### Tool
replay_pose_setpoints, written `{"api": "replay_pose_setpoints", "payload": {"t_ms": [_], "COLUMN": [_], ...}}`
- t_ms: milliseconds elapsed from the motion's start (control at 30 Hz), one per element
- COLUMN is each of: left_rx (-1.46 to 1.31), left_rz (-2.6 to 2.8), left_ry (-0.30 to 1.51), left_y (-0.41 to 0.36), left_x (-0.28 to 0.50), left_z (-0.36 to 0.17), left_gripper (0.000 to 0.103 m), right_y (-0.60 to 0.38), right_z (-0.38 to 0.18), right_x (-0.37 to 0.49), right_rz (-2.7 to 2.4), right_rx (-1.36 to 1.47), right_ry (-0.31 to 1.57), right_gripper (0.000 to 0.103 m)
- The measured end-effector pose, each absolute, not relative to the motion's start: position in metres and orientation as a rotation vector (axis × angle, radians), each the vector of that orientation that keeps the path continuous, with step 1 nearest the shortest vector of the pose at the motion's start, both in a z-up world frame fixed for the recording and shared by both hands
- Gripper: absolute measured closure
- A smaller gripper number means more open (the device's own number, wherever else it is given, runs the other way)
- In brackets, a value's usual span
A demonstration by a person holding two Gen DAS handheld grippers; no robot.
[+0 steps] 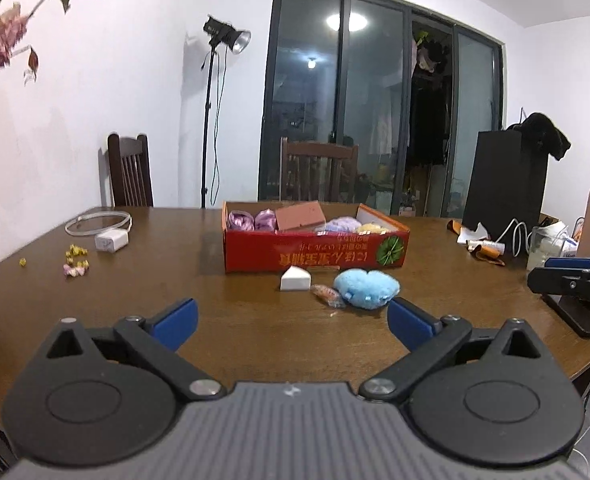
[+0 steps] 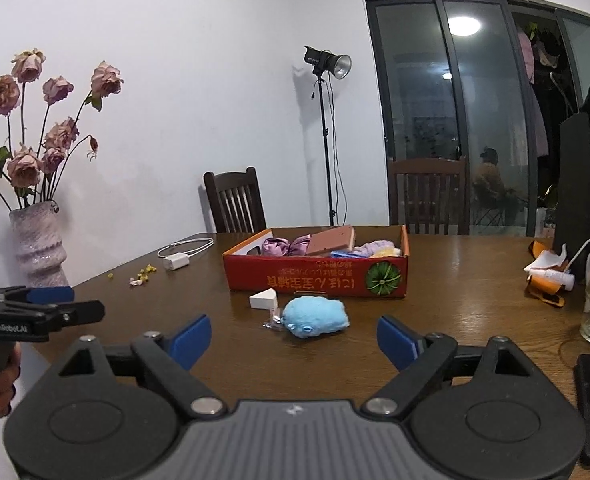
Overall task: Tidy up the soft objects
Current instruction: 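Move both grippers toward the white foam wedge on the table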
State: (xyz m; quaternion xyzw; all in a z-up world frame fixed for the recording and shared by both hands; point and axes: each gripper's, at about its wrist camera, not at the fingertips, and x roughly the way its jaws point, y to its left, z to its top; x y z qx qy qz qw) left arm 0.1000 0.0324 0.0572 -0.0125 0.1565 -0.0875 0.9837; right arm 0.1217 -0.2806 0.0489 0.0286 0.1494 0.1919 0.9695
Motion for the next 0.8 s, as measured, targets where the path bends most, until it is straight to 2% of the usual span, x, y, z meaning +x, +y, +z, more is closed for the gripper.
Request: {"api": "replay_pose_setpoints", "payload": {"t_ms": [67,133,333,567,700,800], "left_rx": [-0.030,-0.036,-0.056,-0.046,-0.058,-0.061], "left_rz": [-0.170,-0.165,-0.157,-0.171,-0.185,-0.227], "left_ry": [0.337,0.366,0.393,0.422,0.454,0.495], "left_y": [0.034,0.036,0.044,0.045,0.042,0.038], "left_x": [0.109,0.121,0.172,0.259,0.293,0.318], "left_z": [0.051,0.045,0.038,0.036,0.028,0.018], "left_gripper": [0.000,0.000,0.000,0.002,0.008,0.017], "right_y": [-0.275,-0.266,-0.225,-0.163,-0.153,-0.151], "right_z": [0.044,0.039,0.023,-0.004,-0.019,-0.024], "right_x": [0.131,0.144,0.203,0.307,0.348,0.363], "right_rz": [0.403,0.422,0.524,0.539,0.454,0.382], "right_rx": [0.056,0.053,0.038,0.039,0.070,0.040], "right_ry": [0.323,0.352,0.441,0.562,0.594,0.588], "right_gripper": [0.017,0.029,0.044,0.049,0.053,0.054]}}
